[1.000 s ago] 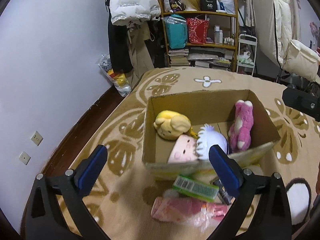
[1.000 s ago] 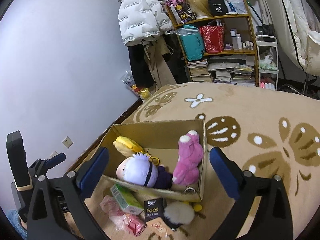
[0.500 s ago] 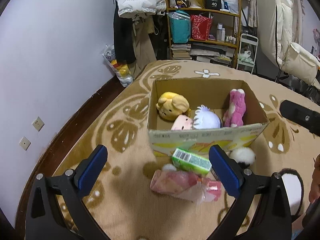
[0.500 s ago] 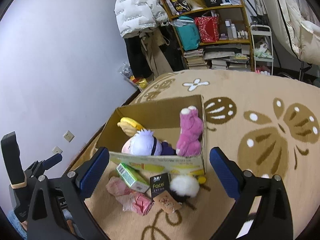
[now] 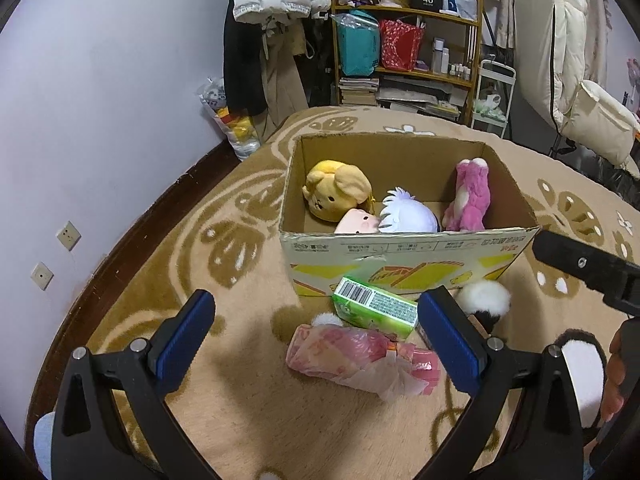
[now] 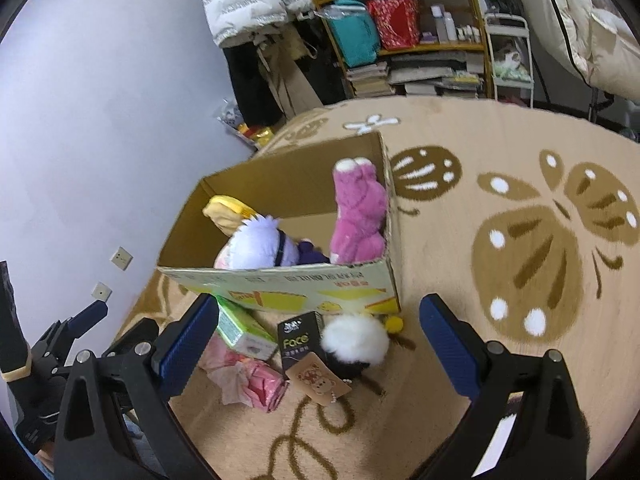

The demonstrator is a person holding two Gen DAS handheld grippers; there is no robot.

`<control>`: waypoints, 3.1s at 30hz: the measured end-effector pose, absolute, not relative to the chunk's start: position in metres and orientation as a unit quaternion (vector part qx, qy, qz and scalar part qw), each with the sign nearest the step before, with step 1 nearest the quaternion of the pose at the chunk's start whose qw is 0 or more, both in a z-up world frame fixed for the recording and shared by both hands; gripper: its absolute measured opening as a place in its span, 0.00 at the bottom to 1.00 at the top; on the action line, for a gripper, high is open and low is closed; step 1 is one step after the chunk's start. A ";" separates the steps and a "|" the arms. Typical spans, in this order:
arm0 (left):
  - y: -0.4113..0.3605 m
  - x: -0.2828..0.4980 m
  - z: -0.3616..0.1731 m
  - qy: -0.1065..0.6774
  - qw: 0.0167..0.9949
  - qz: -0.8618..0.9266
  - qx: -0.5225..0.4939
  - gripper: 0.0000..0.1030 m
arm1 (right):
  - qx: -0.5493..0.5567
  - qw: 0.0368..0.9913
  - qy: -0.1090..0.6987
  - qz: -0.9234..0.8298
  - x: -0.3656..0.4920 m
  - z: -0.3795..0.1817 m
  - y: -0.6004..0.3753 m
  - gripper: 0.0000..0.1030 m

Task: Organize soft objects
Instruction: 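Reach both tools toward the green tissue pack and pink wrapped item, then grasp the green tissue pack with left tool while right tool grasps white pompom plush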

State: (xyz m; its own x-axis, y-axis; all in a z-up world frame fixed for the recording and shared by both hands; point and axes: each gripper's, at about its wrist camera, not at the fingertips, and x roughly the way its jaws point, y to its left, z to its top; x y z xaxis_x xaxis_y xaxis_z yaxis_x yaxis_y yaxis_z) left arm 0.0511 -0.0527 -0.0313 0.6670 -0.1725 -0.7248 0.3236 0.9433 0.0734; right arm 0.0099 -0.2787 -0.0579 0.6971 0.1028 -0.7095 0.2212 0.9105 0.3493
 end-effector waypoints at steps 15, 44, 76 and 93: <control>-0.074 0.082 -0.065 0.422 0.889 -0.149 0.102 0.98 | 0.236 0.862 0.446 -0.052 0.033 -0.103 -0.291 1.00; -0.111 0.111 -0.108 0.473 0.851 -0.183 0.136 0.98 | 0.262 0.814 0.516 -0.042 0.073 -0.147 -0.297 1.00; -0.119 0.126 -0.138 0.498 0.833 -0.195 0.143 0.86 | 0.232 0.797 0.557 -0.010 0.080 -0.163 -0.284 0.33; -0.097 0.109 -0.126 0.470 0.855 -0.183 0.122 0.72 | 0.188 0.838 0.512 -0.006 0.049 -0.140 -0.248 0.25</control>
State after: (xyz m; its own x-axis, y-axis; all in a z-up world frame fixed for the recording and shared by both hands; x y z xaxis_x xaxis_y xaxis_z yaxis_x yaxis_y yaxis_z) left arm 0.1091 -0.0971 -0.1264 0.4912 -0.1984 -0.8481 0.4284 0.9028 0.0369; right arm 0.0492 -0.2476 -0.1400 0.4759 0.1815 -0.8606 0.2024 0.9296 0.3080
